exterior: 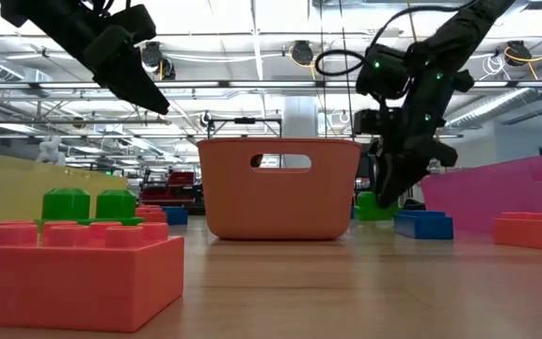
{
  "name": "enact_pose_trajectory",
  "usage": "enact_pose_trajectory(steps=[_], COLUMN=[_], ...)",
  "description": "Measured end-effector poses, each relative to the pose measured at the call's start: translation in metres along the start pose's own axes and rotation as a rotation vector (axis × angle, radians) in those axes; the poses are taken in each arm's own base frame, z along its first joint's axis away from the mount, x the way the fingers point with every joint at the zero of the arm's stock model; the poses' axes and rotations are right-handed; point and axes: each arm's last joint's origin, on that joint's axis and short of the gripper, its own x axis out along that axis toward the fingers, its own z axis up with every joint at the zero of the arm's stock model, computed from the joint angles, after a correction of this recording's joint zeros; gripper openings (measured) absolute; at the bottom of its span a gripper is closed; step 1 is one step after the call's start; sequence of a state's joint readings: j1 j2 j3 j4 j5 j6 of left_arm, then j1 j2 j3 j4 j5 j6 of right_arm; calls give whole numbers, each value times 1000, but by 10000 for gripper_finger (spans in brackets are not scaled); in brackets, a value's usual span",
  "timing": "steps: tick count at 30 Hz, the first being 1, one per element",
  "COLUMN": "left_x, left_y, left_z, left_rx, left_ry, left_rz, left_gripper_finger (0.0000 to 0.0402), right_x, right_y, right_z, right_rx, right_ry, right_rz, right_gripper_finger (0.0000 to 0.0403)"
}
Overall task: Sort & place blocks by color
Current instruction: Put the green game piece into the orange bin
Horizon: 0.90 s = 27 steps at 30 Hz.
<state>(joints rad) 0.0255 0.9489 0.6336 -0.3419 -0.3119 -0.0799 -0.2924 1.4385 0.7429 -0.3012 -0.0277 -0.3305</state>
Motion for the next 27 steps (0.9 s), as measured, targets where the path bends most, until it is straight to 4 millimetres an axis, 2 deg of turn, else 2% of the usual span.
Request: enact_pose_trajectory(steps=[6, 13, 17, 20, 23, 27], left_x=[0, 0, 0, 0, 0, 0], left_y=[0, 0, 0, 0, 0, 0], left_z=[-1, -1, -1, -1, -1, -1], left_rx=[-6, -11, -24, -35, -59, -105], left_ry=[7, 6, 5, 4, 4, 6], left_rz=[1, 1, 1, 1, 0, 1], left_gripper_finger=[305, 305, 305, 305, 305, 305], right_x=[-40, -89, -106, -111, -108, -86], right_y=[6, 25, 34, 36, 37, 40], right_z=[13, 38, 60, 82, 103, 118], right_rx=[-40, -94, -171, -210, -211, -189], right_ry=[-153, -356, -354, -329, -354, -324], right_rz=[-35, -35, -180, -241, -163, -60], right_gripper_finger=[92, 92, 92, 92, 92, 92])
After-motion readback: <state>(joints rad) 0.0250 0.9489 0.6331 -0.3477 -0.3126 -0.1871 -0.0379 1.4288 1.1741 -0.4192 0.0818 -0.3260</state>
